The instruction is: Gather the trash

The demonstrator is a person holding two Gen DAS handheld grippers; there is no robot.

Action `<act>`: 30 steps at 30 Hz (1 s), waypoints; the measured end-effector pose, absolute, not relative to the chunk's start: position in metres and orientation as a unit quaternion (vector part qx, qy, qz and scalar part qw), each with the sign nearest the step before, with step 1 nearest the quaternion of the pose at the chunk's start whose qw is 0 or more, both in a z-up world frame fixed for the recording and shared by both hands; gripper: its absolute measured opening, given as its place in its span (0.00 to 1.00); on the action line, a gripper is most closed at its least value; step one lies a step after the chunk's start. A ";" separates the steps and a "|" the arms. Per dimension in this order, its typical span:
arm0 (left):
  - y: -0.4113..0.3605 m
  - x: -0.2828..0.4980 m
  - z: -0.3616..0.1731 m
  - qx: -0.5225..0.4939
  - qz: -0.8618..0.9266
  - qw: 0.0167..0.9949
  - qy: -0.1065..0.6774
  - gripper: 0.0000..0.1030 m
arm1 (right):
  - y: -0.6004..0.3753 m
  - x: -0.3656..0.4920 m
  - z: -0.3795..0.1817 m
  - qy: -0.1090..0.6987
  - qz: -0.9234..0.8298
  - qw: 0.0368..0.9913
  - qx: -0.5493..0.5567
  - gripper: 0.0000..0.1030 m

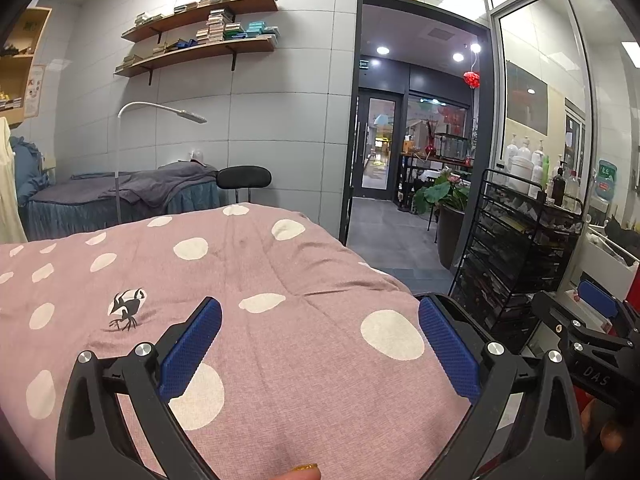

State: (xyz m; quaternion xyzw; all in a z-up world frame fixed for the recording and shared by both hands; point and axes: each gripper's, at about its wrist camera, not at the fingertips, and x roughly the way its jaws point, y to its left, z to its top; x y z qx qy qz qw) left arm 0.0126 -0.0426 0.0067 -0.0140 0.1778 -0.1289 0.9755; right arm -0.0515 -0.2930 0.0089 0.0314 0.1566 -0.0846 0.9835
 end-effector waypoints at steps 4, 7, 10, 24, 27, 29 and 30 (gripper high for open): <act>-0.042 0.012 0.009 -0.015 -0.130 0.975 0.177 0.94 | -0.293 -0.051 0.009 0.156 -0.084 0.984 0.031 0.95; -0.041 0.013 0.010 -0.014 -0.132 0.975 0.176 0.94 | -0.293 -0.051 0.009 0.157 -0.085 0.984 0.031 0.95; -0.040 0.013 0.010 -0.014 -0.132 0.975 0.176 0.94 | -0.293 -0.051 0.008 0.158 -0.083 0.983 0.033 0.95; -0.038 0.013 0.010 -0.015 -0.134 0.975 0.180 0.94 | -0.292 -0.048 0.006 0.161 -0.085 0.983 0.038 0.95; -0.038 0.014 0.010 -0.015 -0.133 0.975 0.179 0.94 | -0.292 -0.048 0.006 0.161 -0.085 0.983 0.038 0.95; -0.038 0.014 0.010 -0.015 -0.133 0.974 0.181 0.94 | -0.292 -0.048 0.006 0.161 -0.085 0.983 0.038 0.95; -0.039 0.014 0.010 -0.015 -0.133 0.974 0.181 0.94 | -0.292 -0.048 0.006 0.161 -0.085 0.982 0.038 0.95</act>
